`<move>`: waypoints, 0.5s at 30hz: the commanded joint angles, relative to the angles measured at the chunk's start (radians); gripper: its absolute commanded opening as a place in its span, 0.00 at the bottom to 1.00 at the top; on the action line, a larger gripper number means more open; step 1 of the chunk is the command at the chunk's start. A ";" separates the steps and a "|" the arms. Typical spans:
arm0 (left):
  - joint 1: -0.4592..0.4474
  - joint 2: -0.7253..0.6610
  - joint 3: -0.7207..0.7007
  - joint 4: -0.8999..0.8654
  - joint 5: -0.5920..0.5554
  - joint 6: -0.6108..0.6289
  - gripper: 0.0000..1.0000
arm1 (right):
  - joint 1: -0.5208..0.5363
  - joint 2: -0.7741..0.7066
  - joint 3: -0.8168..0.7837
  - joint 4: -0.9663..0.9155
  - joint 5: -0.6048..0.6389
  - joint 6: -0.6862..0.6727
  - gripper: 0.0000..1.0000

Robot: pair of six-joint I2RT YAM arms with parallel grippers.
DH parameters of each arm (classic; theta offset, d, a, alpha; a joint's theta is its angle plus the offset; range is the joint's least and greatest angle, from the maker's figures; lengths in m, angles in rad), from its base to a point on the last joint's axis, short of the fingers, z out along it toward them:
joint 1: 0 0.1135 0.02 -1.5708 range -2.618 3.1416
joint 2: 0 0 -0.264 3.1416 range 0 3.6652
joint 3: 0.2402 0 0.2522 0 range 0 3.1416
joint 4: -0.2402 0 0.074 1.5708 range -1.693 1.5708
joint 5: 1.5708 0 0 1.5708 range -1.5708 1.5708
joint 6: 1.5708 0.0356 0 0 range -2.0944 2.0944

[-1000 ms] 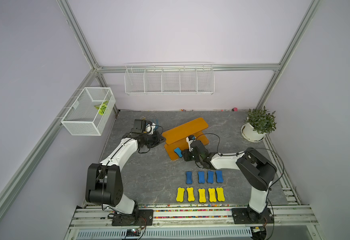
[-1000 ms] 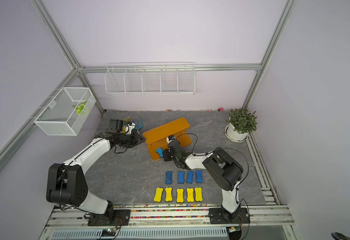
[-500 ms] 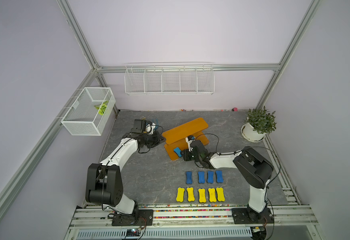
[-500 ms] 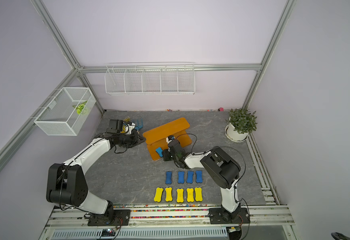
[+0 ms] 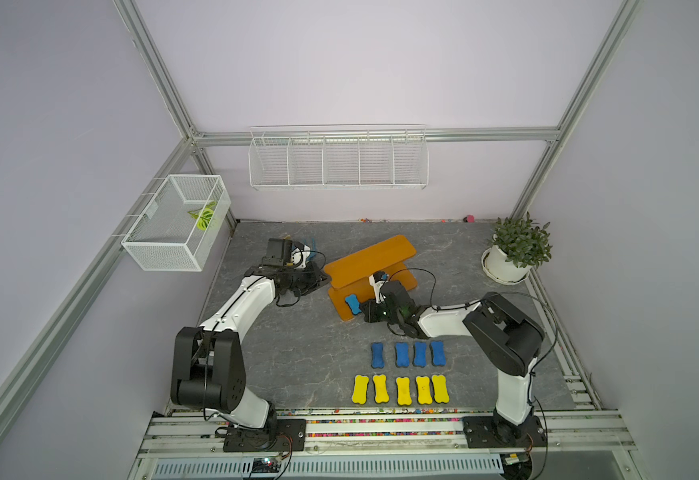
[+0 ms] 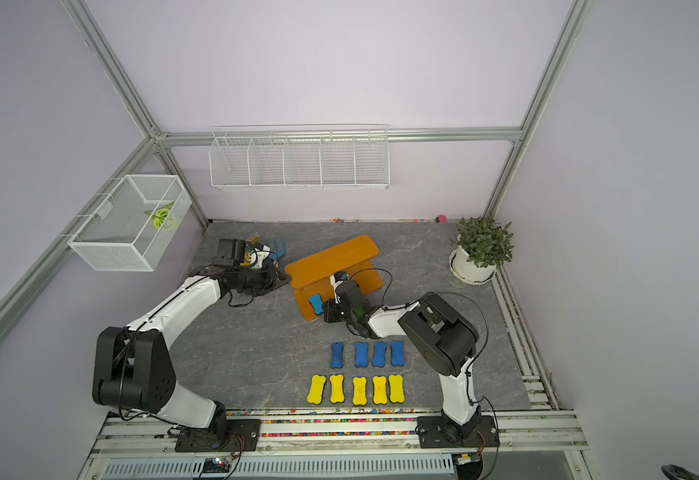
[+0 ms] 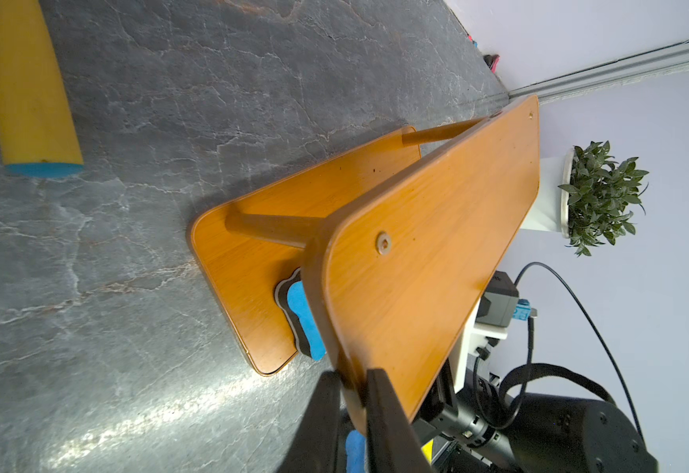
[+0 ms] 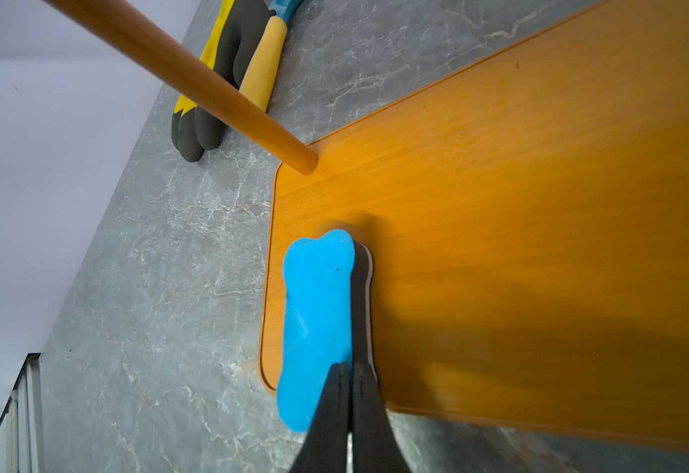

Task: Remove the whiteboard erasers from the shelf
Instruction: Pick up the whiteboard eraser from the shelf.

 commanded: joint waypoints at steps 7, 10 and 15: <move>0.004 -0.009 0.019 -0.025 -0.018 0.005 0.19 | 0.011 -0.032 0.003 -0.102 -0.007 -0.010 0.00; 0.004 -0.029 0.016 -0.026 -0.017 0.003 0.21 | 0.020 -0.076 0.000 -0.129 0.004 -0.010 0.00; 0.003 -0.041 0.014 -0.029 -0.014 0.003 0.21 | 0.050 -0.154 -0.027 -0.182 0.040 -0.019 0.00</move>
